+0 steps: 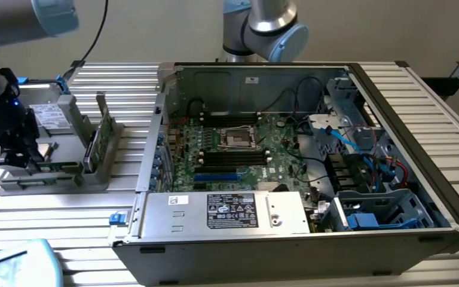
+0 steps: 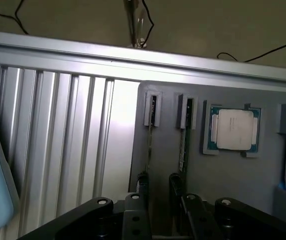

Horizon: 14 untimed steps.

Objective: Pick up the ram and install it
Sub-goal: 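Pick up the ram and move it above insertion slot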

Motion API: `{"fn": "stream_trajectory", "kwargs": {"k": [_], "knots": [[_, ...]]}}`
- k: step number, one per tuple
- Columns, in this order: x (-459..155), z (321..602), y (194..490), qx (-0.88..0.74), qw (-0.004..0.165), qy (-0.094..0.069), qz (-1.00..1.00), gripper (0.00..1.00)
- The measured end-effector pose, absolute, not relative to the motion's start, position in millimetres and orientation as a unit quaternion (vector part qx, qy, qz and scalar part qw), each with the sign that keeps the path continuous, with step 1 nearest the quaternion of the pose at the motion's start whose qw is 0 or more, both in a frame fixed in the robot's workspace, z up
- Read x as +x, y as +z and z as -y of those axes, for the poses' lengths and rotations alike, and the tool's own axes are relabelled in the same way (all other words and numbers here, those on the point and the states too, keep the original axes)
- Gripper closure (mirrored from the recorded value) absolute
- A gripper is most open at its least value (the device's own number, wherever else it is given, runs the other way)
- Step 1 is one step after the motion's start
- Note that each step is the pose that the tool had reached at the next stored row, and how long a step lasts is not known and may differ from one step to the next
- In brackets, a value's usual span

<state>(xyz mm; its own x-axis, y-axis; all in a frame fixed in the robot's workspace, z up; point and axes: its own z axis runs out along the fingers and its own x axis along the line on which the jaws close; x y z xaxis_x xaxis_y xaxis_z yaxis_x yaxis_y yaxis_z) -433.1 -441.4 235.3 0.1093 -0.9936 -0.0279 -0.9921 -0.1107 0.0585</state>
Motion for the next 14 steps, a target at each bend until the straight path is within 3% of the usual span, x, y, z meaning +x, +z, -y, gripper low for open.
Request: {"fn": "stream_trajectory", "kwargs": {"k": [14], "knots": [[-432,448,210,0.753,0.014,-0.032,0.657,0.69]]}}
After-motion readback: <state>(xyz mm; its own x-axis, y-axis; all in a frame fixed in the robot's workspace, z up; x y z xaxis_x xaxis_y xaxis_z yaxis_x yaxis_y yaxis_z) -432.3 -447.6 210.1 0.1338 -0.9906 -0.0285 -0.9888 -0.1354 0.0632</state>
